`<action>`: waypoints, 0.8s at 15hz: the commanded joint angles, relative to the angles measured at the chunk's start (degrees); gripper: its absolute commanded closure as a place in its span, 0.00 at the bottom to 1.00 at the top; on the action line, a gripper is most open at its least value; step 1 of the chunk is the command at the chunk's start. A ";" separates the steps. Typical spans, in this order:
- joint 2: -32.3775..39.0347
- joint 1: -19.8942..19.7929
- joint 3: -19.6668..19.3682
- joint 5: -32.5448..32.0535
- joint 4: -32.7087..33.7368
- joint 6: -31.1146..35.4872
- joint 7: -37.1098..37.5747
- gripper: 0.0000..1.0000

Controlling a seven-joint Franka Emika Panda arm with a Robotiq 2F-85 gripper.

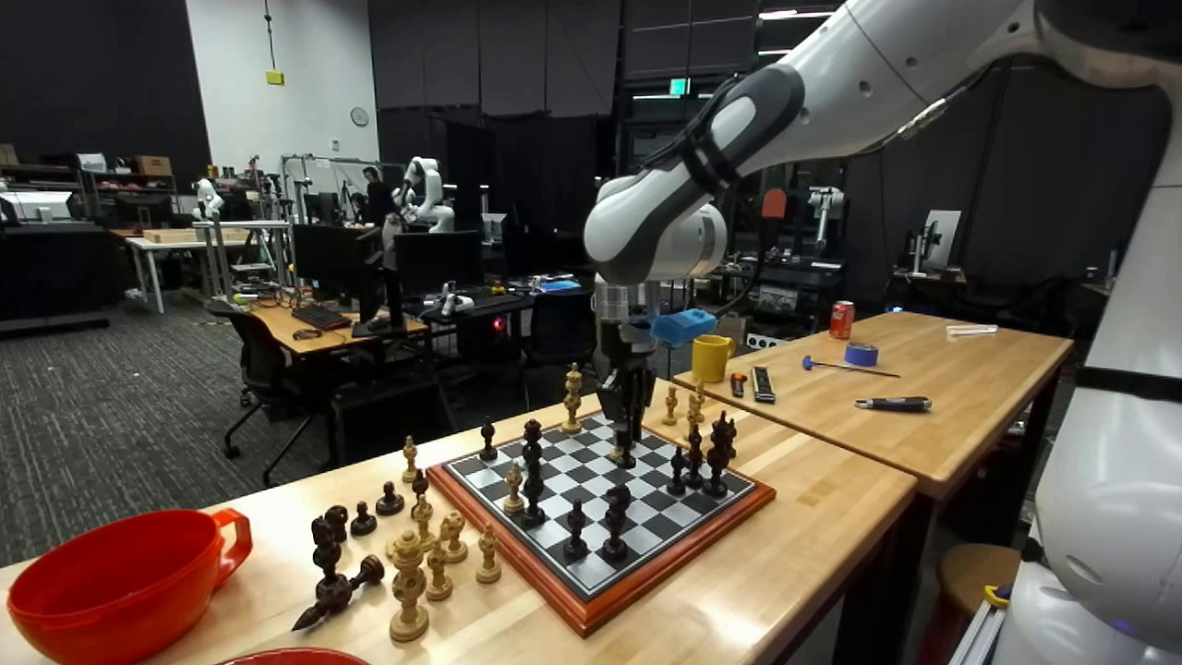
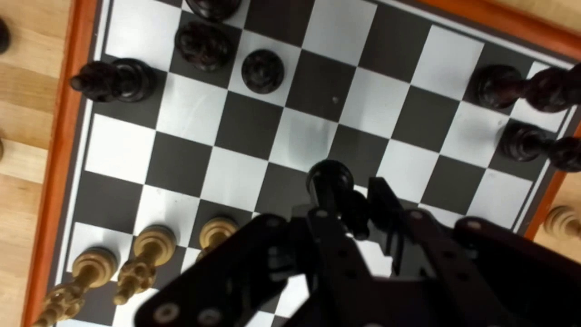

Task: Move one black chess piece forward

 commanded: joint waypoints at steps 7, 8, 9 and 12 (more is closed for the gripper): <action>-10.34 4.83 0.71 1.84 -8.76 -3.56 -11.44 0.94; -10.44 5.35 0.82 2.06 -9.06 -3.23 -12.08 0.94; -10.44 5.82 0.91 2.06 -9.20 -3.15 -12.57 0.94; -10.28 7.04 1.17 2.48 -9.42 -2.91 -13.99 0.94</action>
